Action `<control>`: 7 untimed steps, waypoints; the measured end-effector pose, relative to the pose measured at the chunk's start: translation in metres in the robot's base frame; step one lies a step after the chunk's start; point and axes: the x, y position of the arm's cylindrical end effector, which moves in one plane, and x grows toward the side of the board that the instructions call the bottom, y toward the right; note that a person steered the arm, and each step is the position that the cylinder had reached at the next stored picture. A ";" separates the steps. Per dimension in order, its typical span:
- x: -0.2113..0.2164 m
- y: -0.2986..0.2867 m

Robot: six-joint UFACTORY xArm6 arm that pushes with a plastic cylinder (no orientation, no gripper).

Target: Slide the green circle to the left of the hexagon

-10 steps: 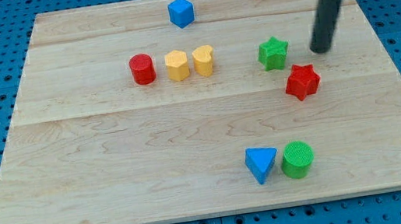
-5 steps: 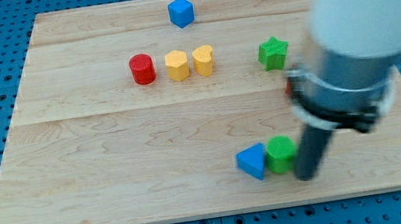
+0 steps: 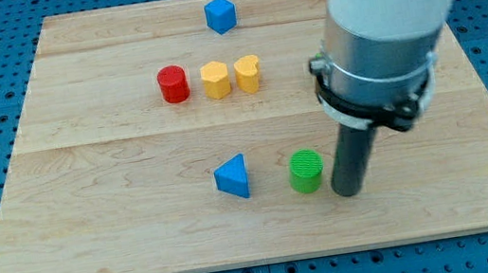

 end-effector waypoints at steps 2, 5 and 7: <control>-0.080 -0.076; -0.142 -0.162; -0.215 -0.182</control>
